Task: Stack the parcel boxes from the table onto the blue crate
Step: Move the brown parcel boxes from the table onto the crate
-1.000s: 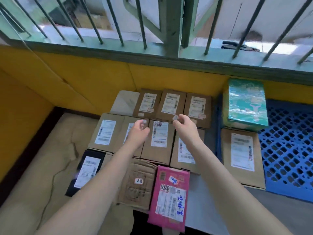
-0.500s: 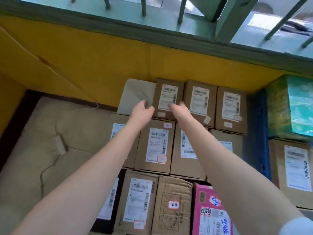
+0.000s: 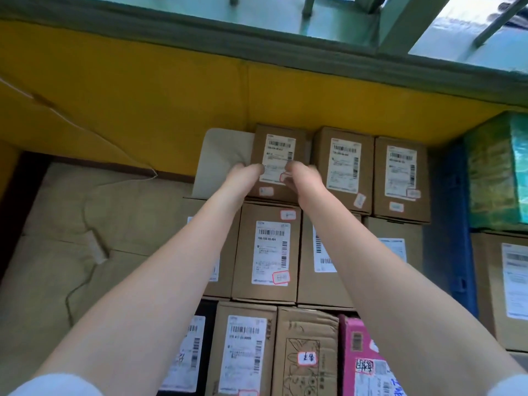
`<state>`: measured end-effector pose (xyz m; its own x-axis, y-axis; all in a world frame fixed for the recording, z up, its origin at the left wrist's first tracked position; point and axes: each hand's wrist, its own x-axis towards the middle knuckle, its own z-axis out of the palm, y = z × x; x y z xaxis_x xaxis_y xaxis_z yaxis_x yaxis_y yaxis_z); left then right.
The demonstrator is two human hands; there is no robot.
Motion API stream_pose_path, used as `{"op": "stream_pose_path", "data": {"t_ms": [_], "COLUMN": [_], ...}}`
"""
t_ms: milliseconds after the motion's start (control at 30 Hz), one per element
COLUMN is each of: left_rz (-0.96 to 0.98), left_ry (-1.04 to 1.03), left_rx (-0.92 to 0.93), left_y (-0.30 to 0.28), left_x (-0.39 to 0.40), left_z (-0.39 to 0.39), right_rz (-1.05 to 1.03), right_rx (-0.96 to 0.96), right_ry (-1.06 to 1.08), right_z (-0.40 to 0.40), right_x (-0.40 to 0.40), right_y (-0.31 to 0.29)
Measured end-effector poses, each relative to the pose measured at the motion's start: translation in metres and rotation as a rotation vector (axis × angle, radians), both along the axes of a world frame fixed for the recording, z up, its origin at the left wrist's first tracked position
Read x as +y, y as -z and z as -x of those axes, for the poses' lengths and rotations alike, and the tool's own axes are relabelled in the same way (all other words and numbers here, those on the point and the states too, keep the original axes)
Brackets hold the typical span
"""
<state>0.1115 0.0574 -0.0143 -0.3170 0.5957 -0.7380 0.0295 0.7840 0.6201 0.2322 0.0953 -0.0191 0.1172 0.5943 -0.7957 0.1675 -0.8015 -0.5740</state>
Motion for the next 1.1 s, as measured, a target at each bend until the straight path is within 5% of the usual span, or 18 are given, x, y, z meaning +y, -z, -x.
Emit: {"op": "stream_pose_path", "data": {"t_ms": [567, 633, 833, 1100], "left_rz": [-0.260, -0.302, -0.476, -0.672], "left_ry": [-0.130, -0.145, -0.097, -0.049], "left_rx": [0.080, 0.072, 0.031, 0.034], "left_y": [-0.065, -0.078, -0.140, -0.194], "left_x": [-0.030, -0.045, -0.093, -0.142], "left_z": [-0.029, -0.045, -0.125, -0.310], "right_rz": [-0.290, -0.326, -0.599, -0.757], "right_rx": [-0.365, -0.278, -0.039, -0.072], "right_ry": [-0.210, -0.158, -0.087, -0.058], "right_z": [-0.053, -0.074, -0.164, -0.359], "right_x": [-0.024, -0.035, -0.076, -0.128], "right_y": [-0.071, -0.089, -0.147, -0.190]}}
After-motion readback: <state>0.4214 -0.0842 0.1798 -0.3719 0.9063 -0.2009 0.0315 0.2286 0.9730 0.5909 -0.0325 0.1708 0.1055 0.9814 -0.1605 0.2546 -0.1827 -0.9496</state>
